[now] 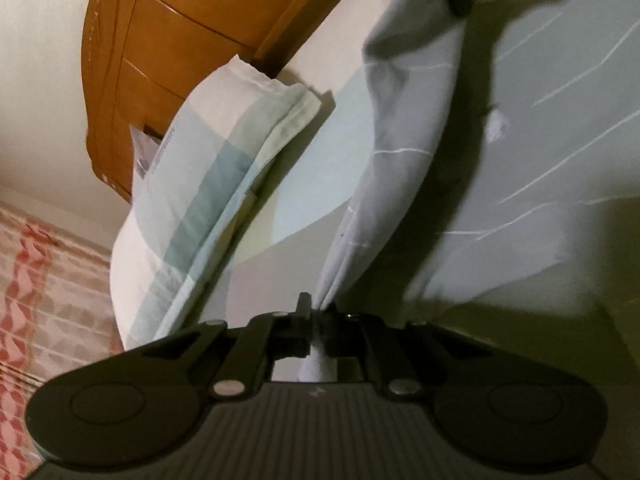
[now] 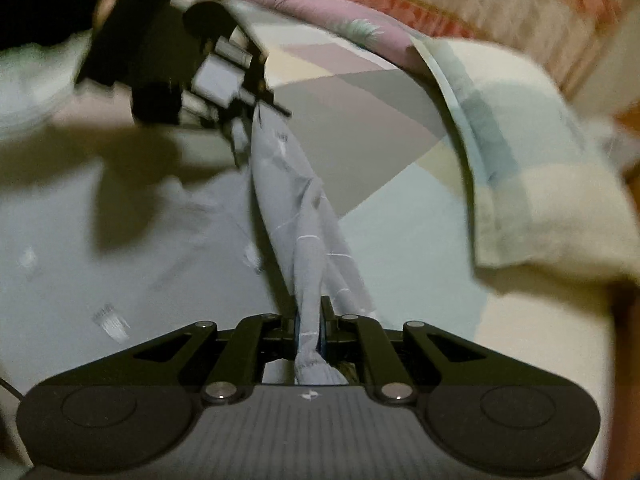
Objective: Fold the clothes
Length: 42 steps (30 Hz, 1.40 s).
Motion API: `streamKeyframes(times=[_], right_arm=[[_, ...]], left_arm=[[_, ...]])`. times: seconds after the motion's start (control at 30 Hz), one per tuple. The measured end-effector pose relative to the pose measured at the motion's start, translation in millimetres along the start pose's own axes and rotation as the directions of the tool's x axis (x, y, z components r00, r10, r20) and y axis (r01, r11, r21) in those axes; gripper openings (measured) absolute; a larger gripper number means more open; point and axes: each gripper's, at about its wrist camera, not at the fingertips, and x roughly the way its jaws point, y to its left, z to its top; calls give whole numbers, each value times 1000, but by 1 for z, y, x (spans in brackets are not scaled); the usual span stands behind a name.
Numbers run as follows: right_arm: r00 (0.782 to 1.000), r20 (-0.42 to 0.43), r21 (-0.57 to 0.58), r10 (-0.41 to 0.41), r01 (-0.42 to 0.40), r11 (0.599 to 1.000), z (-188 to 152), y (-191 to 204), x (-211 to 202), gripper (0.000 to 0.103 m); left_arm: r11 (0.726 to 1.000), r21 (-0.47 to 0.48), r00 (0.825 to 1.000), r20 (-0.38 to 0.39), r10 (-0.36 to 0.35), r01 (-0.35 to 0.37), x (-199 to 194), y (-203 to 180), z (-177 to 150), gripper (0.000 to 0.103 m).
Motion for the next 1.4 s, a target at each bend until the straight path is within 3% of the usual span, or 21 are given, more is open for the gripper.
streamKeyframes(times=[0.1, 0.23, 0.5, 0.67, 0.9, 1.0, 1.1, 1.4], right_arm=[[993, -28, -173, -116, 110, 979, 2, 24, 0, 9], [987, -23, -229, -156, 147, 962, 0, 32, -12, 9], [992, -34, -225, -124, 113, 968, -15, 32, -47, 9], [990, -84, -269, -117, 90, 959, -28, 40, -58, 9], [979, -159, -322, -129, 72, 944, -51, 51, -53, 9], [970, -187, -396, -157, 72, 915, -63, 65, -46, 9], [961, -211, -465, -180, 63, 883, -75, 77, -38, 9], [958, -215, -429, -192, 84, 899, -87, 76, -44, 10]], left_arm=[[999, -18, 999, -12, -44, 44, -28, -2, 1, 3], [994, -43, 994, -25, -107, 105, -63, -6, 7, 3], [964, -37, 964, -31, -265, 264, -100, -24, 25, 3], [933, -38, 933, -18, -358, 358, -116, -37, 37, 3], [893, 31, 893, 16, -449, 448, -135, -65, 58, 2], [876, 43, 877, 10, -481, 480, -133, -76, 64, 2], [873, 62, 874, 5, -486, 485, -133, -85, 68, 2], [874, 90, 878, -4, -479, 477, -141, -110, 79, 3]])
